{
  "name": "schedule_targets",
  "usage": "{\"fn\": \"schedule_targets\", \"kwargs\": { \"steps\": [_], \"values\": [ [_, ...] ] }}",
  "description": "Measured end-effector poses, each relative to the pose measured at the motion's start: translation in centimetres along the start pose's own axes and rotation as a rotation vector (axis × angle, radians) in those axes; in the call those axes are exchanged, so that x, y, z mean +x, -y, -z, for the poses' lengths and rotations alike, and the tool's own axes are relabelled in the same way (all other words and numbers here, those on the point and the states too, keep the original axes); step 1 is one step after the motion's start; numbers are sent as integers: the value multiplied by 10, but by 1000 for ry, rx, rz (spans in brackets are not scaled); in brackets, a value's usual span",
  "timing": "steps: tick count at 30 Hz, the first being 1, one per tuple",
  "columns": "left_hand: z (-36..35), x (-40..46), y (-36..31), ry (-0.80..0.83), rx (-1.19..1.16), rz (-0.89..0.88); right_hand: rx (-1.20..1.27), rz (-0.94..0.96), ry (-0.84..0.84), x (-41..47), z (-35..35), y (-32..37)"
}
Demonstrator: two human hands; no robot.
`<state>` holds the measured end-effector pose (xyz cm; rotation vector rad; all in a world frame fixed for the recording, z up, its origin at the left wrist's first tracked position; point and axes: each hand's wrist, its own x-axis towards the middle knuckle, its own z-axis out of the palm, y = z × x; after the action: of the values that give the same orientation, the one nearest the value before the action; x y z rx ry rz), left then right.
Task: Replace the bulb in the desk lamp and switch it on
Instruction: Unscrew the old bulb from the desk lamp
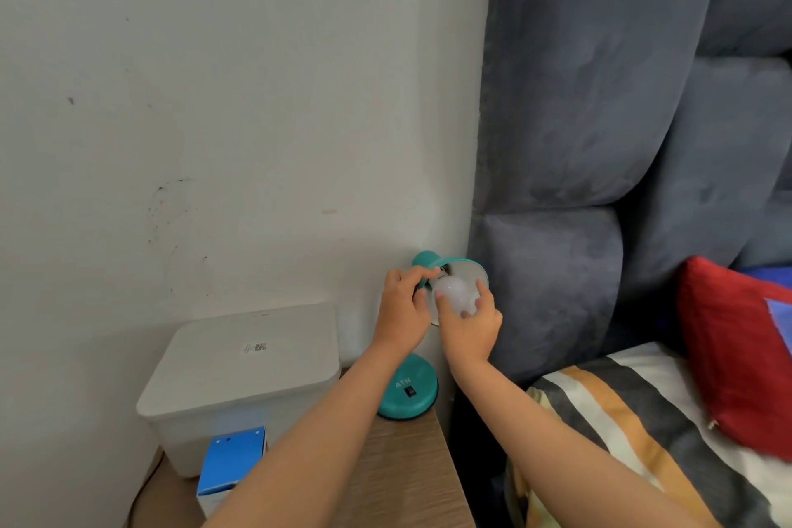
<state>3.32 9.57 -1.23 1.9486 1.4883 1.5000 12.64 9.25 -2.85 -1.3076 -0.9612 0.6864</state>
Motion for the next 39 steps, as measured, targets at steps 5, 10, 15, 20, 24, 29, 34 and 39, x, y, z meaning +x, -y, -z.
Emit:
{"fn": "schedule_targets", "kwargs": {
  "steps": [5,10,15,20,24,29,34,39],
  "values": [
    [0,0,2,-12,0,-7,-6,-35,27,3,-4,0],
    [0,1,3,2,-11,1,-60,110,61,3,-4,-2],
    [0,0,3,-2,-5,-7,42,-86,-8,2,-6,-2],
    [0,0,4,-4,-8,-10,-31,57,51,5,-4,-3],
    [0,-1,3,-5,-11,-3,28,-50,3,1,-3,2],
    [0,-1,2,-14,0,-4,18,-101,25,1,-3,2],
    [1,-2,1,-9,5,-9,-26,-19,36,2,3,1],
    [-1,-2,1,-16,8,-4,45,-133,20,2,0,2]
  ]
}}
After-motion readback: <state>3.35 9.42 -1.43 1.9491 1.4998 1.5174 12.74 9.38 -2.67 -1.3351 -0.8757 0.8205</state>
